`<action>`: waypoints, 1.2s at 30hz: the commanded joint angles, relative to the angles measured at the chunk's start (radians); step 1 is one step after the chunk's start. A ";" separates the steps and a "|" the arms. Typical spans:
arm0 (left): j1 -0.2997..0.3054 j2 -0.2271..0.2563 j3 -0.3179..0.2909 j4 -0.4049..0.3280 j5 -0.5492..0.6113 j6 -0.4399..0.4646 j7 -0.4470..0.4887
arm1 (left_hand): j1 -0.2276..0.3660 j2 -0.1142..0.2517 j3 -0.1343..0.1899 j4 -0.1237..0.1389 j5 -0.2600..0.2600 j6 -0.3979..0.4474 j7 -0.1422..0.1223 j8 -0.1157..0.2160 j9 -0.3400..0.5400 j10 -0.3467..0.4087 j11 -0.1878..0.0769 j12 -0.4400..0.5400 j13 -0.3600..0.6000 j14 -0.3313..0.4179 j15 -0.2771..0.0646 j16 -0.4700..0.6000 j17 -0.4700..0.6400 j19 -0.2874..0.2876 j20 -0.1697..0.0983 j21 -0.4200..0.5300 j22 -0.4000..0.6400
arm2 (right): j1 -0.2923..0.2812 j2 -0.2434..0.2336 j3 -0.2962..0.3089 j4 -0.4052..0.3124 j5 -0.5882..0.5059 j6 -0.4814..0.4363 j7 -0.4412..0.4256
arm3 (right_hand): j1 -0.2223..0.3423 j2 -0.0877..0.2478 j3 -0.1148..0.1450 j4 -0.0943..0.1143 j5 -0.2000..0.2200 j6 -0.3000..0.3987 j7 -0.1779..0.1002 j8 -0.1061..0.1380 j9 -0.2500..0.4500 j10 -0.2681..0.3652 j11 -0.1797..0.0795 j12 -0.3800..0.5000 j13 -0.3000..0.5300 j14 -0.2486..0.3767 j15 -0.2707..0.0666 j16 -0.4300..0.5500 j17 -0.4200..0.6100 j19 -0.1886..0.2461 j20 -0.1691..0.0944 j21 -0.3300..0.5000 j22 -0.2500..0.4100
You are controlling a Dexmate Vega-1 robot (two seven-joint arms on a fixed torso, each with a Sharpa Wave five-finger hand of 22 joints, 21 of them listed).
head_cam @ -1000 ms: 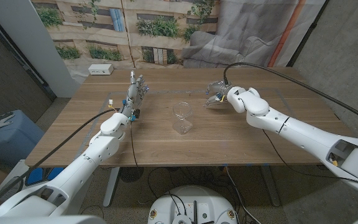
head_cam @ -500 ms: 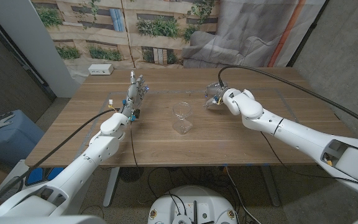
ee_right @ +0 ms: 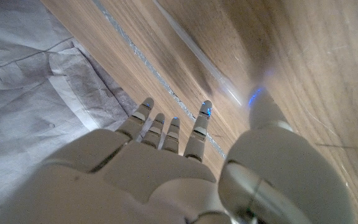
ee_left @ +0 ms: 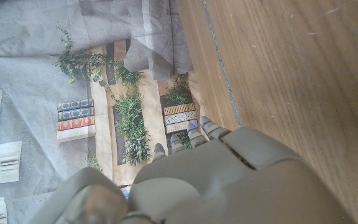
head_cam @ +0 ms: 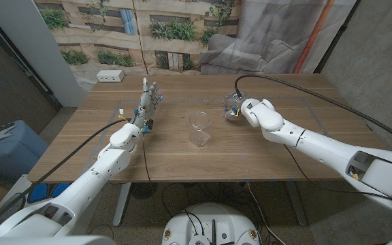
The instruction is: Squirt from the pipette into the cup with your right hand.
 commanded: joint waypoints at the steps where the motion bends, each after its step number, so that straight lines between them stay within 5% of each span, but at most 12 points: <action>1: 0.000 0.000 0.000 0.000 0.000 0.000 0.000 | 0.001 0.043 -0.007 0.001 0.005 -0.007 -0.006 0.006 0.002 -0.007 -0.001 0.004 0.005 -0.009 -0.113 0.006 0.001 -0.007 -0.091 0.005 0.002 | 0.014 0.018 -0.018 0.028 -0.024 0.004 0.015 | 0.006 0.011 0.011 0.001 0.010 0.023 -0.002 0.010 0.003 0.013 0.001 0.010 0.002 0.011 -0.004 0.010 0.006 0.011 -0.002 0.006 0.002; 20: 0.001 0.001 0.000 -0.001 0.000 0.000 0.000 | 0.001 0.043 -0.007 0.001 0.005 -0.007 -0.006 0.006 0.002 -0.007 -0.002 0.004 0.005 -0.009 -0.114 0.006 0.001 -0.007 -0.091 0.005 0.002 | 0.017 0.031 -0.010 0.053 0.007 0.002 -0.042 | 0.040 0.037 0.014 0.006 0.013 0.139 -0.050 0.058 0.002 0.055 -0.006 0.019 0.003 0.034 -0.025 0.022 0.012 0.027 -0.015 0.005 0.002; 36: 0.001 0.001 0.000 -0.001 0.000 0.000 0.000 | 0.001 0.043 -0.007 0.001 0.005 -0.007 -0.006 0.006 0.002 -0.005 -0.004 0.005 0.005 -0.008 -0.114 0.006 0.001 -0.006 -0.091 0.006 0.002 | 0.031 0.038 -0.025 0.080 0.022 0.009 -0.064 | 0.061 0.055 0.014 0.006 0.010 0.211 -0.064 0.085 0.001 0.081 -0.010 0.023 0.003 0.052 -0.039 0.030 0.016 0.041 -0.026 0.006 0.002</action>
